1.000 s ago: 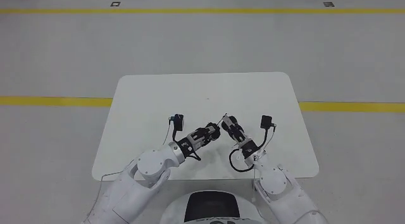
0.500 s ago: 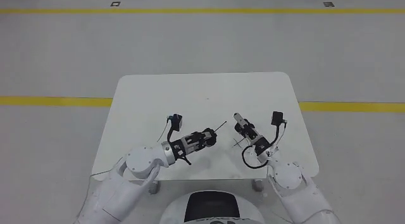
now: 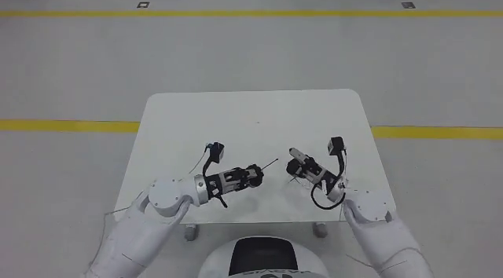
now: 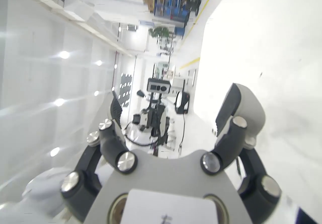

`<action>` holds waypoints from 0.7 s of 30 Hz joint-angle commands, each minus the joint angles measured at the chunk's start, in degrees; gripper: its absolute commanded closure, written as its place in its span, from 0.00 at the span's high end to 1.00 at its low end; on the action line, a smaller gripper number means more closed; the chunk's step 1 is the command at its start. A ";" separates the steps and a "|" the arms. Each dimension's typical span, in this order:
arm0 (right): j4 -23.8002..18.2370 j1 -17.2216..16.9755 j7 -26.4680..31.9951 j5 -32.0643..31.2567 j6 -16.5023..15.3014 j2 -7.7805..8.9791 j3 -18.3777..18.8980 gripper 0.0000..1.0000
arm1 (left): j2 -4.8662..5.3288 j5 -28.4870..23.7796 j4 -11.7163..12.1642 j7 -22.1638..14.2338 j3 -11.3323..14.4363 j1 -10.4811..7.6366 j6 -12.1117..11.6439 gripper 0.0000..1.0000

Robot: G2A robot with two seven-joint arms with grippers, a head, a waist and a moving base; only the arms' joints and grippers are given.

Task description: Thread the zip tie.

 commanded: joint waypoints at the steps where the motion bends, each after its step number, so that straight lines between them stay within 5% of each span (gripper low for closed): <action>1: 2.47 1.34 10.26 2.99 -0.18 0.44 0.61 1.00 | 0.42 -0.39 0.48 -3.13 -0.89 0.18 -0.65 0.00; 8: 9.27 5.80 24.91 8.76 0.12 1.19 0.11 1.00 | 1.14 -0.86 1.13 -9.38 -0.60 -0.34 -1.69 0.00; 19: 10.37 6.23 25.90 8.89 1.21 1.25 -0.64 1.00 | 1.20 2.38 0.51 -10.48 1.82 -1.34 -1.42 0.00; 21: 11.54 7.46 30.68 9.92 1.26 1.37 -1.62 1.00 | 1.27 2.37 0.31 -12.81 2.91 -1.93 -2.07 0.00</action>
